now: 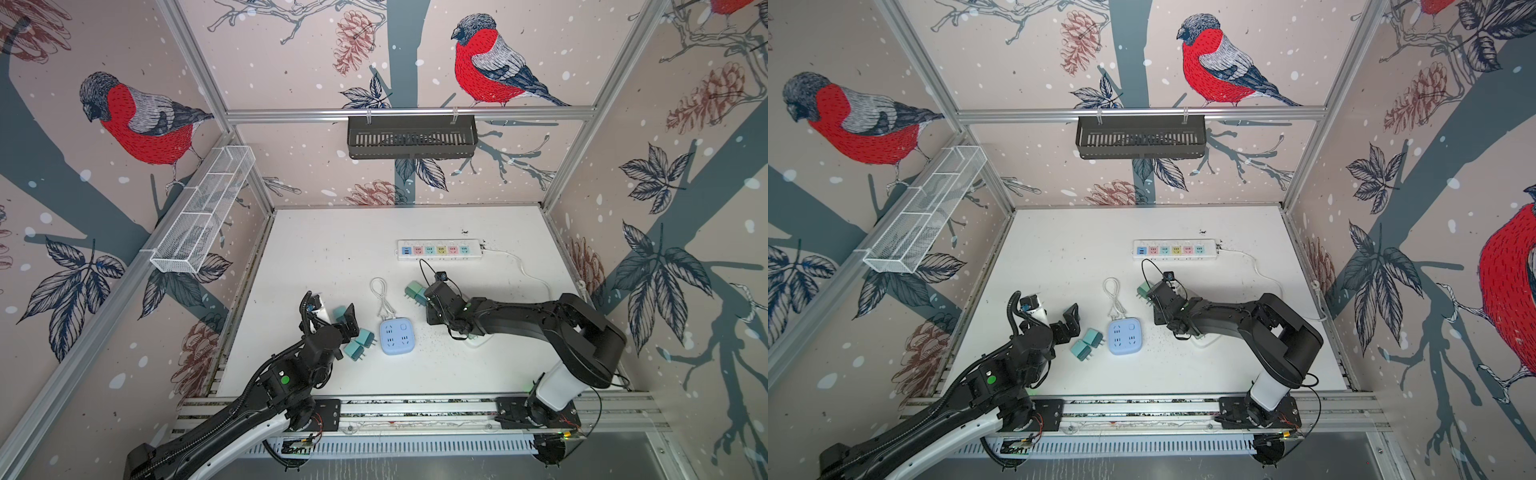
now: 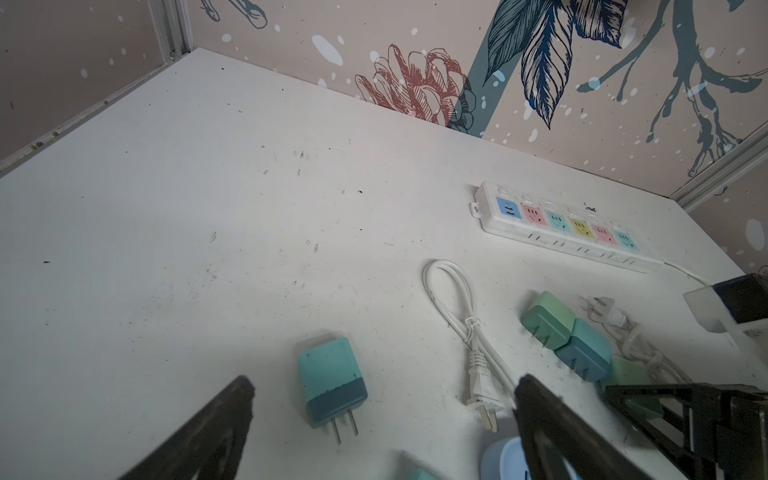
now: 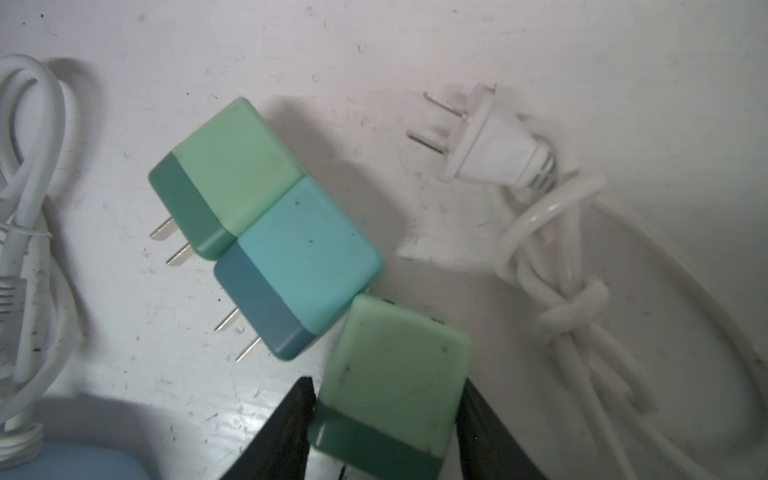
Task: Insert the plug
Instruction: 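Close the right gripper on the light green adapter while the left gripper hovers, then lift the adapter with the right gripper while the left gripper reaches over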
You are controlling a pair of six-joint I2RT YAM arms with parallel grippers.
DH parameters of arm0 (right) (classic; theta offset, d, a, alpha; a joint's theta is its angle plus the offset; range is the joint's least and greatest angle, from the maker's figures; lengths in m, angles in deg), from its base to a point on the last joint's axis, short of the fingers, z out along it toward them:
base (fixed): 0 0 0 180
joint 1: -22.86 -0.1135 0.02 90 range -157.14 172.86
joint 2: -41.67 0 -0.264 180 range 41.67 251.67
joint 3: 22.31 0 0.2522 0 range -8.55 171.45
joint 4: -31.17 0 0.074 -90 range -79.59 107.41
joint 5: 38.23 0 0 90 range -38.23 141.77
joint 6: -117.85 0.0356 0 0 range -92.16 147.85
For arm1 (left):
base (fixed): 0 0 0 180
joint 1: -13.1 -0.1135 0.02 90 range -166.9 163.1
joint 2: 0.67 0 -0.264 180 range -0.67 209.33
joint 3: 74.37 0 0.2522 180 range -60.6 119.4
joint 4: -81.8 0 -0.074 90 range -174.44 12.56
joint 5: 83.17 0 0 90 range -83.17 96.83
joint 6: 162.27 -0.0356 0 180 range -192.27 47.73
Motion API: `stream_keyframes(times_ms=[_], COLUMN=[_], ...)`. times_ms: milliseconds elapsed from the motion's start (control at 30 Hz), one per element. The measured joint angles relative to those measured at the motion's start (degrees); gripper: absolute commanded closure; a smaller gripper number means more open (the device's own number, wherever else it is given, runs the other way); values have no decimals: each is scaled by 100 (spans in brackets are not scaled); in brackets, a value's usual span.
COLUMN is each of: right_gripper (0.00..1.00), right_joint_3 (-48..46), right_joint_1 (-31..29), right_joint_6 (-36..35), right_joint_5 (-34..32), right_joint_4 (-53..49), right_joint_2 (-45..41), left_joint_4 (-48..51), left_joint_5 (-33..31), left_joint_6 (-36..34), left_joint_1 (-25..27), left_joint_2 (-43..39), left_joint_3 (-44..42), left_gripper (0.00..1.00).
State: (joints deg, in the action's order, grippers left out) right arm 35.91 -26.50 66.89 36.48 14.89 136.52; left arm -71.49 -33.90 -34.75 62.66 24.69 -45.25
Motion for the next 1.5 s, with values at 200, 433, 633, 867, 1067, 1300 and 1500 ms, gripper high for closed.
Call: stream_keyframes(times_ms=[200,433,633,867,1067,1300,1500], right_gripper=[50,45,47,63,73,87,98], right_joint_3=[-15,-55,35,-92,-356,-426,-24], right_joint_1=[0,0,2,2,-28,-111,-109], right_joint_6=[-9,-7,-24,-24,-33,-326,-872], right_joint_5=[-105,-155,-282,-295,-168,-151,-17], right_joint_4=[188,315,424,518,474,669,715], right_joint_2=[122,133,282,184,-348,-1462,-1917], left_joint_4=[2,2,2,2,17,111,455], left_joint_5=[0,0,-2,-2,-125,-319,-109], left_joint_6=[0,0,0,0,17,-44,2], left_joint_1=[0,0,0,0,0,-4,-4], left_joint_2=[7,35,55,74,166,323,122], left_joint_3=[0,0,0,0,0,306,1279], left_gripper=[3,3,3,3,3,3,3])
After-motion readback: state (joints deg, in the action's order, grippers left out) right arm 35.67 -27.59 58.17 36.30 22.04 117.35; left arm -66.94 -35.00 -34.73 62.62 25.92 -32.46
